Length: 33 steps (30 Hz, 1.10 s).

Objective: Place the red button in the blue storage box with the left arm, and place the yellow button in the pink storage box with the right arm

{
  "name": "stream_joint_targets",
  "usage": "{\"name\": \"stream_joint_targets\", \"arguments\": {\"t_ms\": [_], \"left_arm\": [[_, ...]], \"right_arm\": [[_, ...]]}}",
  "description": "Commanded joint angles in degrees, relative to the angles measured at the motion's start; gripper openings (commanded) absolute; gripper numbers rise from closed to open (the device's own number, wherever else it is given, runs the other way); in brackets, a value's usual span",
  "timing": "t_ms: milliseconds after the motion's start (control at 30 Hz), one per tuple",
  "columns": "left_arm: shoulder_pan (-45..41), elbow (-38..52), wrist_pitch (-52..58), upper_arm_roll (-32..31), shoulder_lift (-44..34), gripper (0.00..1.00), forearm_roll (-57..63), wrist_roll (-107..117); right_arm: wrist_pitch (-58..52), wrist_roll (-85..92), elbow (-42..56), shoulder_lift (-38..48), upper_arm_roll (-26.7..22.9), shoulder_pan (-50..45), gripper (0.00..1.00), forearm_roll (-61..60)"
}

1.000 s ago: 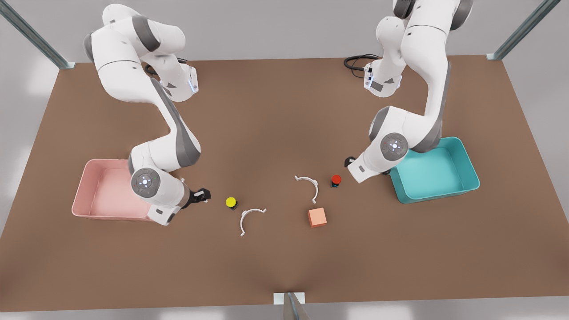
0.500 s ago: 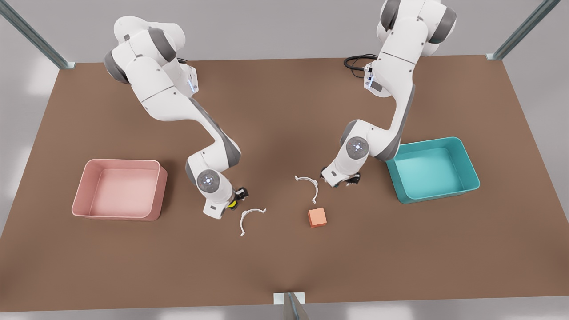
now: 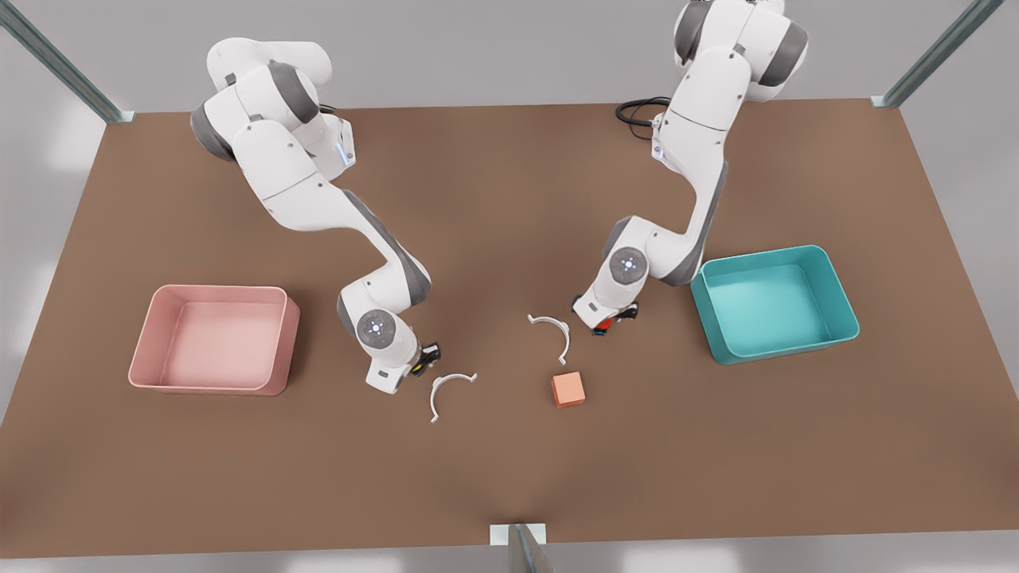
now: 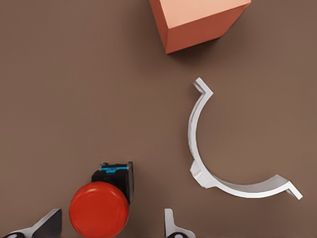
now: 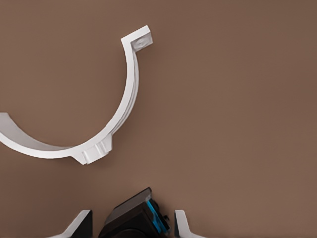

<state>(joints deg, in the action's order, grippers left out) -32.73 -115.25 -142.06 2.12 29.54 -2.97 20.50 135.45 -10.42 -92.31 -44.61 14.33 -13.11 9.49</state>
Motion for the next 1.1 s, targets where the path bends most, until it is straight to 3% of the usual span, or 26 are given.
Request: {"name": "stream_joint_targets", "arguments": {"t_ms": [0, 67, 133, 200, 267, 400, 467, 500, 567, 700, 733, 800, 833, 967, 1067], "left_arm": [[-0.23, 0.11, -4.36, -0.01, 0.96, 1.0, -0.02, 3.84], [-0.58, 0.37, -5.24, -0.01, 1.31, 0.98, -0.11, 3.84], [-0.5, 0.37, -5.5, -0.01, 1.48, 0.81, -0.11, 3.75], [-0.5, 0.2, -5.24, -0.01, 1.04, 0.77, -0.11, 3.84], [-0.5, 0.2, -5.06, -0.01, 0.69, 0.77, -0.11, 4.46], [-0.5, 0.2, -5.06, -0.01, 0.69, 0.52, -0.11, 5.51], [-0.5, 0.2, -5.06, -0.01, 0.34, 0.48, -0.11, 5.6], [-0.32, 0.2, -4.89, -0.01, -0.45, 0.47, -0.11, 5.51], [0.03, 0.2, -2.78, 0.07, -3.0, 0.47, -0.11, 5.42], [0.21, 0.2, 10.05, 5.87, -14.07, 0.47, -0.11, -1.77], [0.12, 0.2, 14.26, 8.95, -16.88, 0.47, -0.11, -6.7], [0.21, 0.2, 20.51, 14.57, -20.58, 0.47, -0.11, -15.84], [0.21, 0.2, 23.14, 17.91, -21.98, 0.47, -0.2, -20.14], [0.21, -0.85, 25.61, 30.83, -22.95, 0.47, -3.71, -43.17], [1.61, -1.65, 25.52, 31.8, -20.58, 0.47, -4.42, -45.99]], "right_arm": [[1.92, -1.27, -0.15, 0.05, -0.01, 0.02, 0.65, 0.01], [1.83, -0.92, -0.15, 0.05, -0.01, 0.37, 0.6, 0.01], [1.66, -1.01, -0.15, 0.14, -0.01, 0.28, 0.48, 0.01], [1.57, -1.01, -0.06, 0.23, -0.01, 0.28, 0.38, 0.01], [1.39, -1.1, -0.06, 0.49, -0.01, -0.07, 0.37, 0.01], [-5.63, -0.74, 0.03, 8.49, 0.61, 2.21, 0.37, 0.01], [-9.15, 2.24, -0.85, 12.88, 0.78, 5.02, 0.37, -0.17], [-9.15, 3.12, -4.62, 17.18, 2.01, 7.92, 0.37, -0.17], [-10.03, 8.66, -9.99, 20.44, 15.01, 25.05, 0.37, 0.01], [-12.14, 13.67, -15.88, 27.47, 16.08, 30.51, 0.37, 0.71], [-14.07, 14.2, -16.14, 29.84, 13.1, 28.41, 0.37, 0.62], [-14.34, 18.5, -19.57, 34.94, -3.76, 14.54, 0.37, -3.33], [-14.25, 20.26, -20.45, 35.91, -9.14, 10.48, 0.37, -3.6], [-12.94, 28.34, -21.77, 35.91, -15.47, 11.18, 0.38, -3.86], [-4.77, 39.06, -25.9, 35.47, -20.22, 13.38, 0.39, -6.58]]}}
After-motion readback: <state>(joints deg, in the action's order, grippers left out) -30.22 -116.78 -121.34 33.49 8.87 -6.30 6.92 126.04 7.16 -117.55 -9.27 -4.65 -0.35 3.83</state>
